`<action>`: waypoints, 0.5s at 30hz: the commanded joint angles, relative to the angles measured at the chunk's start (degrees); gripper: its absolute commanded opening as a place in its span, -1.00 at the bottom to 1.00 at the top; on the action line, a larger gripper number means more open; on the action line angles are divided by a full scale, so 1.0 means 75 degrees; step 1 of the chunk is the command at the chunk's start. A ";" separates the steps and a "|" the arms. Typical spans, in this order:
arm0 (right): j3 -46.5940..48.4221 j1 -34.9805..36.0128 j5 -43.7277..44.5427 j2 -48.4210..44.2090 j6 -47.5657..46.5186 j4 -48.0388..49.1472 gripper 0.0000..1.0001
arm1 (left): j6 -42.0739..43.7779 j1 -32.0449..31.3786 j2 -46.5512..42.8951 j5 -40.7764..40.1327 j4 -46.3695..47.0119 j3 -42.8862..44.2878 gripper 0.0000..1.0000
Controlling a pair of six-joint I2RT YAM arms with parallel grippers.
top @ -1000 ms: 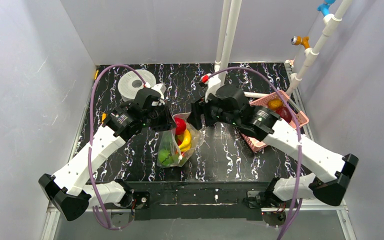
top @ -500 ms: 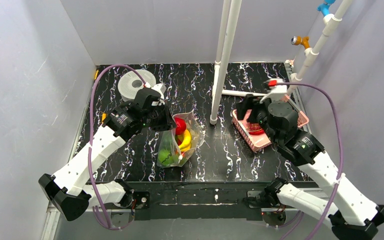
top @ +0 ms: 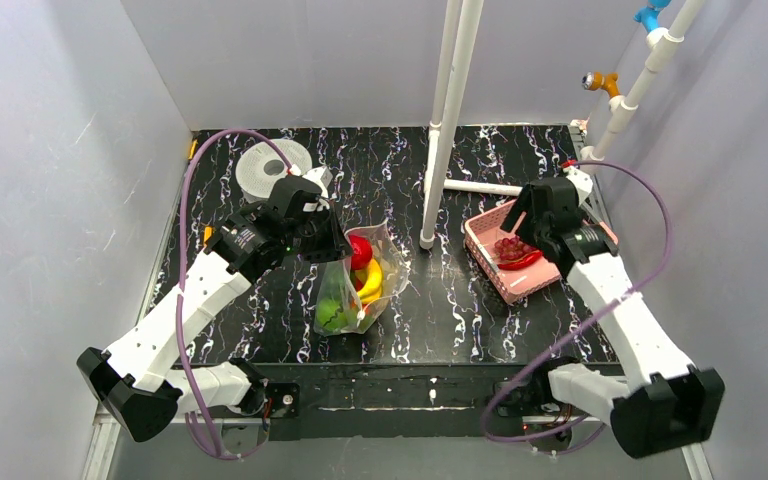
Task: Place the food in the zip-top bag and seal the zipper
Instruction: Pick up the fake fruit from the bin.
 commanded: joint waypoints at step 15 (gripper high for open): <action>0.1981 -0.1496 -0.2251 0.4550 0.1194 -0.0946 0.41 | -0.0051 0.0021 -0.0341 0.0050 -0.0188 0.0105 -1.00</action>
